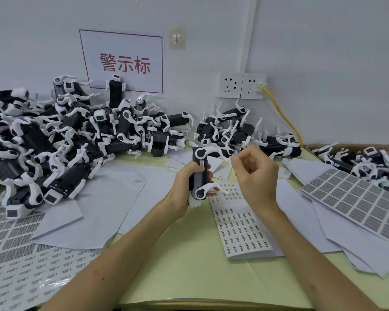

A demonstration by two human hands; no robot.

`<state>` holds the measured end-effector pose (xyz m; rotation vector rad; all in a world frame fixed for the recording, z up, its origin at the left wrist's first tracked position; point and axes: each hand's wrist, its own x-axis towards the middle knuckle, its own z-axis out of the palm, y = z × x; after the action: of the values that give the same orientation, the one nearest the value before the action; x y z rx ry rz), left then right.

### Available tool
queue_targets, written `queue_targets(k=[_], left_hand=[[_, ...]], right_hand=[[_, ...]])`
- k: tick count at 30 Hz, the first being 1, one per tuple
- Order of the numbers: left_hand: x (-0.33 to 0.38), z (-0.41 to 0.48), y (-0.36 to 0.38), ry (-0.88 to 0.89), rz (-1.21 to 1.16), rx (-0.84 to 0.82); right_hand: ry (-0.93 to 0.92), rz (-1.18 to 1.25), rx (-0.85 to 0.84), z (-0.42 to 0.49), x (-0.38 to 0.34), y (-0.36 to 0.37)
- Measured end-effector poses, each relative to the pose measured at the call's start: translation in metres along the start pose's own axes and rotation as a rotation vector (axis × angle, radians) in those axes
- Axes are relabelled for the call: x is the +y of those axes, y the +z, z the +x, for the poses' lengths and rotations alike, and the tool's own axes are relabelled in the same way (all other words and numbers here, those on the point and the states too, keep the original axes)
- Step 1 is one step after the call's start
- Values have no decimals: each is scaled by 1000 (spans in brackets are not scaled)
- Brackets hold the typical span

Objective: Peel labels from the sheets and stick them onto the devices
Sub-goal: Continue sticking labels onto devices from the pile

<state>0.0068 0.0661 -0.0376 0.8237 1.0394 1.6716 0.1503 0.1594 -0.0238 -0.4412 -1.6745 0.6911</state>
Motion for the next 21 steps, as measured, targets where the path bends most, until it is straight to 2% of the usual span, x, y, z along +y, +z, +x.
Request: queue_targets(k=[7,11,15,18,21], left_hand=[[5,-1,5,-57,42,47],[5,1,3,-19,56,70],[5,0,2,-84,-14,16],[4,0,3,-175,17,-14],[2,0,3,-275,36,-50]], right_hand=[[3,2,-8,0,1,0],[9,5,-6,1,0,0],[114,78,-23,3,-1,-1],[291,175,-191,8,0,-4],[375,184,-500,11,6,-5]])
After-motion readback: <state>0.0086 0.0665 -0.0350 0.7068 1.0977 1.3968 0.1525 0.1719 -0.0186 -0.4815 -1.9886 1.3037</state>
